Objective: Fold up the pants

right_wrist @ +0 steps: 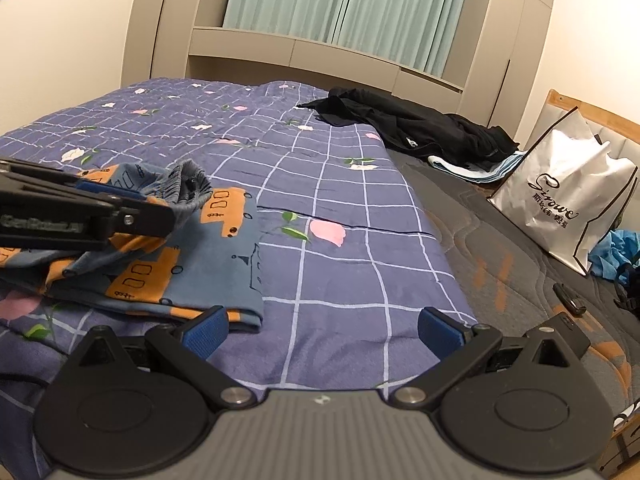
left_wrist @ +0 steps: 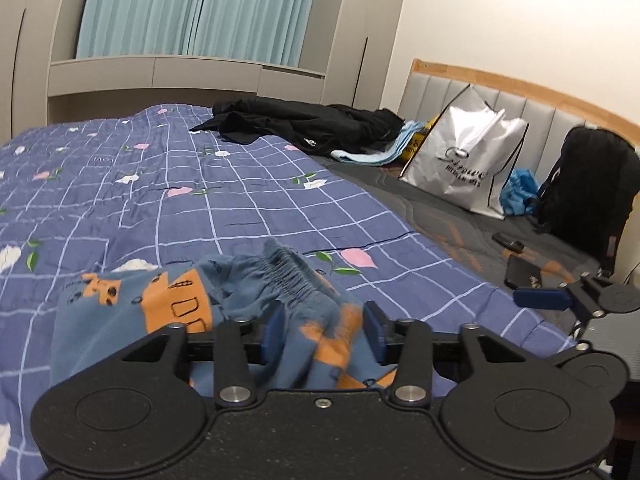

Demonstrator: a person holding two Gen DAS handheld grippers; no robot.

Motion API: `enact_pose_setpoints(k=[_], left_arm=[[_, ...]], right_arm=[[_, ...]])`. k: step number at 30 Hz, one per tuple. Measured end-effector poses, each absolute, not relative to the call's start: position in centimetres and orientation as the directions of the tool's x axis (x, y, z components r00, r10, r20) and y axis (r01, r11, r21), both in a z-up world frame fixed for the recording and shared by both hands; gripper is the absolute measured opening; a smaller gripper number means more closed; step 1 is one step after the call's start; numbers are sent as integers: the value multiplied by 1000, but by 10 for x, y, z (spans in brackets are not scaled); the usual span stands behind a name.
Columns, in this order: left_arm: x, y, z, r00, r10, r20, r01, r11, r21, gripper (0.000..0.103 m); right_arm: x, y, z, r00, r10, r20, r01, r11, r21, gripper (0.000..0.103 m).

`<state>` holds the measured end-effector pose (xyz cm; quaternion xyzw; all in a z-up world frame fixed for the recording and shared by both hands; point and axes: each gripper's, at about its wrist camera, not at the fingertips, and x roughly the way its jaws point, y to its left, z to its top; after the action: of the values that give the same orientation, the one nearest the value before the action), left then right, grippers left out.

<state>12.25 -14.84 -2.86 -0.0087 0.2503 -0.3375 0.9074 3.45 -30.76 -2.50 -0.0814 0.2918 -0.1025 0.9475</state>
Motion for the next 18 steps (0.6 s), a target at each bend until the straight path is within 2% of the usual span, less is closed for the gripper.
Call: enact_pose_setpoints(k=[4,6,11,14,18], left_arm=[[115,-137,-26,659,-616,-432,591,779,-208,65],[113,-129,-24,676,-601,-427,566,794,-222,79],[102,-108,-21,762,-488,-426,445,872,-205,98],[99,-93,-21,809,-389,-441,347,921,-176,101],[100,-67,-28,820,-316,-478,238,946,-218,102]], right_arm=[[35,-310,-26,804,-243,-543,151,966,-208,103],[35,-309,-25,804,-242,-544,150,967,-208,103],[37,-308,-24,812,-224,-539,139,971,-194,103],[39,-308,-23,823,-192,-535,125,979,-159,103],[48,-309,-20,839,-92,-537,74,996,-54,103]])
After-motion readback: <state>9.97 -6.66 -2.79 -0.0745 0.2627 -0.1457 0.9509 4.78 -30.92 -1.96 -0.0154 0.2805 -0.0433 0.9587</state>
